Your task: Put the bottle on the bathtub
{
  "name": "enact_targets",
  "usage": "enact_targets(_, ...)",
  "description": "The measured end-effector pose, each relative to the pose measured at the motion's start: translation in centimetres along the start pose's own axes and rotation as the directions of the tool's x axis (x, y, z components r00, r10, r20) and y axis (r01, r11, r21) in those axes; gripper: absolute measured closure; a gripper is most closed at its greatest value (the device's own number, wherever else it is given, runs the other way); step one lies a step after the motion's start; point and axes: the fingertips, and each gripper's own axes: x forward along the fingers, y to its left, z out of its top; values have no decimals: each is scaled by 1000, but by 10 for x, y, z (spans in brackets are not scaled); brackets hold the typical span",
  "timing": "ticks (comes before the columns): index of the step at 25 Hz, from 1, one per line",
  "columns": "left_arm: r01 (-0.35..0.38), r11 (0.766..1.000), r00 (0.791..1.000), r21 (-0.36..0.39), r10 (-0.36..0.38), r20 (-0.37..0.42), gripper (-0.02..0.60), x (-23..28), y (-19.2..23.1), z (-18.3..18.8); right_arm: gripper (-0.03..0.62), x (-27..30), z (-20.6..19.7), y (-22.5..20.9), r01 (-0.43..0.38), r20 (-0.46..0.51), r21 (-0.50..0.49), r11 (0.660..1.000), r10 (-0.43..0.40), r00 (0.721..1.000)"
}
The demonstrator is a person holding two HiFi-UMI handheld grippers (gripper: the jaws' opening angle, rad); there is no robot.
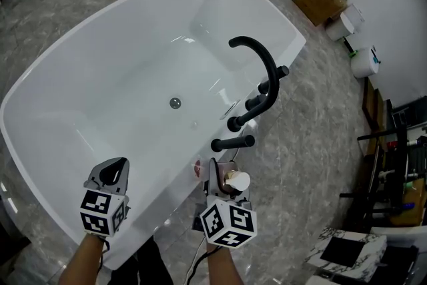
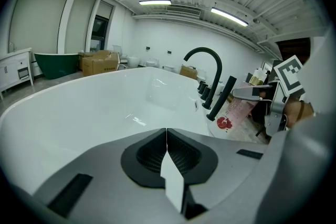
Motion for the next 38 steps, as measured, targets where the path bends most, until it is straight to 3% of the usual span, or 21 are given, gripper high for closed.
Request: enact_targets(38, 3, 1000, 1000, -30, -3, -17, 565, -6, 10, -17, 362, 7, 3, 12, 33, 22, -95, 995, -31, 999)
